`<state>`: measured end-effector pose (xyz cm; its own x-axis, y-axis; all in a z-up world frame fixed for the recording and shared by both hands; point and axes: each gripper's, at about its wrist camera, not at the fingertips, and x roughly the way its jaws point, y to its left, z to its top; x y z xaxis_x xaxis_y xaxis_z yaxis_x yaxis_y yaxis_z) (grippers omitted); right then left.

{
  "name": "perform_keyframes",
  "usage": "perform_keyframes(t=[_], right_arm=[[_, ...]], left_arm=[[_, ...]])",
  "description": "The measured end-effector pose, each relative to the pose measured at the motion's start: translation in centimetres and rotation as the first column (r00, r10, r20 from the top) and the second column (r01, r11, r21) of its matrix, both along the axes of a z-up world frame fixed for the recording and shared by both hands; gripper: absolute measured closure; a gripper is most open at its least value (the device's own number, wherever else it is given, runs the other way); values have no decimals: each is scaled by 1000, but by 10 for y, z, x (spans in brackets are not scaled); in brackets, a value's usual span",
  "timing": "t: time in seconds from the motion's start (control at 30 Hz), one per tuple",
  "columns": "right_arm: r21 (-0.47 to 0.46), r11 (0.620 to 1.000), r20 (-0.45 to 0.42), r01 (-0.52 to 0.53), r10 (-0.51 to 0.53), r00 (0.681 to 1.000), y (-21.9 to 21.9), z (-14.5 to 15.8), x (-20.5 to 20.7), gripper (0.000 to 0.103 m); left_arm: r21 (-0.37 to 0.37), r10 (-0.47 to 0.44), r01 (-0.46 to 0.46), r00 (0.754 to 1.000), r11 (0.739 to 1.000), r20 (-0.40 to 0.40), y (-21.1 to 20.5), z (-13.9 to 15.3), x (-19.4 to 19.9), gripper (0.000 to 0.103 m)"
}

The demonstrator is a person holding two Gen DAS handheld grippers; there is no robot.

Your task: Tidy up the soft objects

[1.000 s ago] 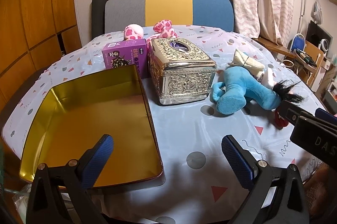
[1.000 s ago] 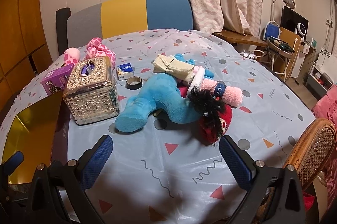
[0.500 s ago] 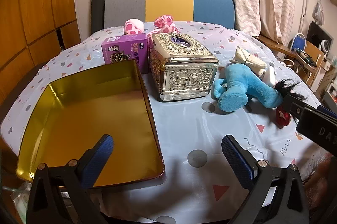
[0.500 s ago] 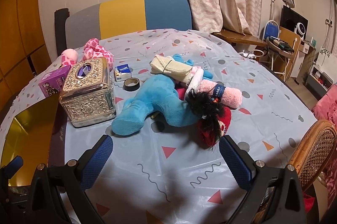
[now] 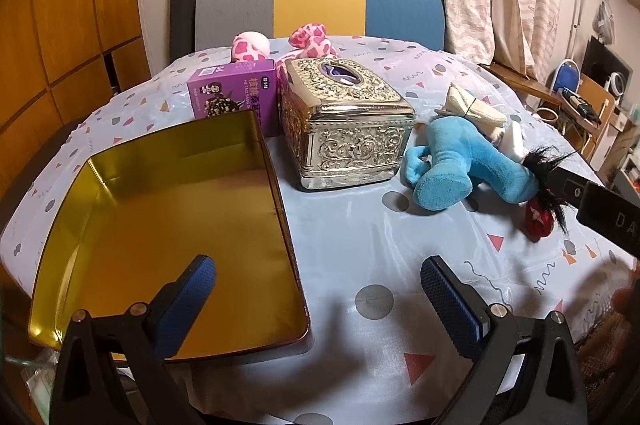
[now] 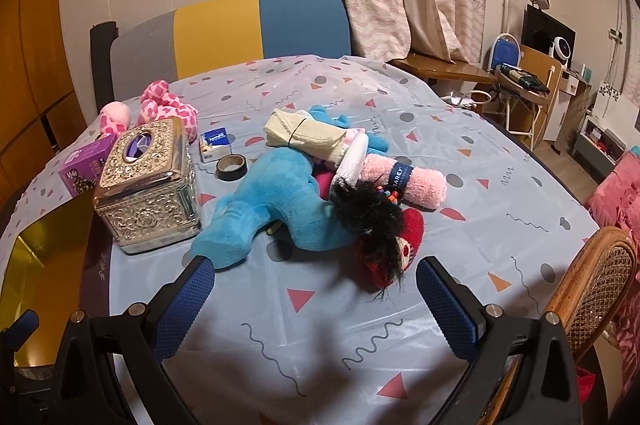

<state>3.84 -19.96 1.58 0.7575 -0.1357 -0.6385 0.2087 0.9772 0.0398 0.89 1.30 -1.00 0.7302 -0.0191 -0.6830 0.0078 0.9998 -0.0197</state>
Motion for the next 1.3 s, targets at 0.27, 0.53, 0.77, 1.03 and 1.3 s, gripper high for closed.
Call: perform_keyframes(t=[0.27,0.53,0.77,1.03,1.3], right_arm=[[7,1000,6,16,-16,1000,-10,2,4,0],[23,998,11,59,-59,998,-30,4,7,0],[39,993,18,111,-112,994,-57,7,12,0],[191,970,1,152,-155,988,-105,5,22,0],[399,906,50,141,-175,983,-133,-2,15,0]], left_arm=[[24,-16,16,1000,1000,3,-6,2,2,0],[46,-44,44,999,998,1,-14,2,4,0],[49,-94,94,996,994,-9,-25,1,9,0],[-73,-269,263,960,962,-78,-44,1,25,0],[-156,-360,342,927,927,-106,-69,11,54,6]])
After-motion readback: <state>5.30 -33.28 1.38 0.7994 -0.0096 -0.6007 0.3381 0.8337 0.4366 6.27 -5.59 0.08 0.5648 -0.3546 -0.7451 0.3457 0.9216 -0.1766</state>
